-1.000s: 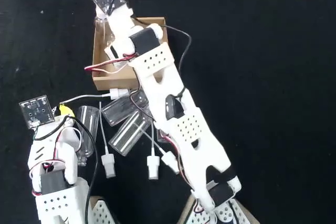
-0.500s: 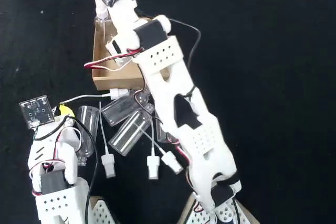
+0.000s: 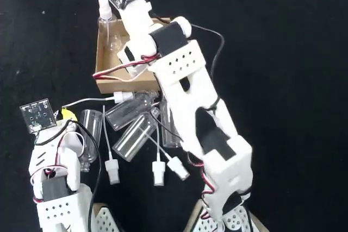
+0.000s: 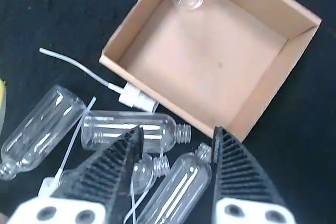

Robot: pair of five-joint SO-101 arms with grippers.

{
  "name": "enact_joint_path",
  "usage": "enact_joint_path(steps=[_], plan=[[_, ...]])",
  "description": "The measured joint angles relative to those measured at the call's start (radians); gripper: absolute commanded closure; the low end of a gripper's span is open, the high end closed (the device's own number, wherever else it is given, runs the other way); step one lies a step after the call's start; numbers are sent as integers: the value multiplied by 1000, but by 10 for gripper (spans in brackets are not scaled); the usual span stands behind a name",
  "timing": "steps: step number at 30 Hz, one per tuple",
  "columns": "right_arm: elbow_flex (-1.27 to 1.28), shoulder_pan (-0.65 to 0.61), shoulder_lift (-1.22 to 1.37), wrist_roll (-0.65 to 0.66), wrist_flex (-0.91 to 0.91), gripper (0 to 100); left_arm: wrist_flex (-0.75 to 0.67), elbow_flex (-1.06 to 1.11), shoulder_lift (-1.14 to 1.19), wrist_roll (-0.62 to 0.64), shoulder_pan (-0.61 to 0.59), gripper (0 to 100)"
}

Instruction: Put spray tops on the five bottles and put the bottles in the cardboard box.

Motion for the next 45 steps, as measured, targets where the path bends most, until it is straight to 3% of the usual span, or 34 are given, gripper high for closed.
enact_joint_path(steps=[16,30,45], plan=[[374,0,-269,-26,-8,825,0,0,0,0,0,970],[809,55,-330,-43,-230,824,0,0,0,0,0,970],[881,103,-330,-153,-269,820,0,0,0,0,0,970]])
